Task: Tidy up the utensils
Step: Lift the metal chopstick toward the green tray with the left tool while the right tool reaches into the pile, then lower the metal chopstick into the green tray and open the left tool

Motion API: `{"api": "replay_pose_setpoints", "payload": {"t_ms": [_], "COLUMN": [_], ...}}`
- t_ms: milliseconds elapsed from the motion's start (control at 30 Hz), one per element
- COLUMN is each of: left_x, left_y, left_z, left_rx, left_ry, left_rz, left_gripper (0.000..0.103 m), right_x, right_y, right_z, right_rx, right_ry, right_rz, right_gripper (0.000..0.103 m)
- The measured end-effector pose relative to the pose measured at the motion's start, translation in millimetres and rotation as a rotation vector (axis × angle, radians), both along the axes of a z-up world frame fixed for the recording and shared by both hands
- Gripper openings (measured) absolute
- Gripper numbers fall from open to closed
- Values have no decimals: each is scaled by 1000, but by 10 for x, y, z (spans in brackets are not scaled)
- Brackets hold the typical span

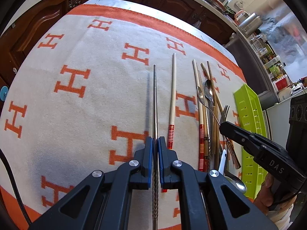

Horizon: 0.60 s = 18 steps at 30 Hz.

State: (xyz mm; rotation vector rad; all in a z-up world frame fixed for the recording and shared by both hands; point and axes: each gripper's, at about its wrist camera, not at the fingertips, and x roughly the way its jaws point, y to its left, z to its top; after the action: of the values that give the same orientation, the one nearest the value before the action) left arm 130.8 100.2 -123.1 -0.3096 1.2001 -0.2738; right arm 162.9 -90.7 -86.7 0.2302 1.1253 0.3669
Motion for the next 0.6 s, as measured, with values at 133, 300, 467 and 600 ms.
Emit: {"api": "replay_pose_setpoints", "payload": {"t_ms": [133, 300, 467, 600], "left_x": [-19, -42, -1, 22], "left_y": [-53, -239, -680, -1217], "left_z": [92, 278, 489, 630], "left_rx": [-5, -9, -37, -50], "left_ry": [-13, -38, -57, -83], "left_rz": [-15, -58, -148, -244], "left_gripper": [4, 4, 4, 4], "right_x": [-69, -238, -514, -810], "right_y": [-79, -371, -882, -1487], "right_z": [128, 431, 666, 743], "right_rx": [22, 46, 48, 12], "right_ry": [-26, -95, -157, -187], "right_rz": [-22, -86, -198, -335], "right_gripper": [4, 4, 0, 0]}}
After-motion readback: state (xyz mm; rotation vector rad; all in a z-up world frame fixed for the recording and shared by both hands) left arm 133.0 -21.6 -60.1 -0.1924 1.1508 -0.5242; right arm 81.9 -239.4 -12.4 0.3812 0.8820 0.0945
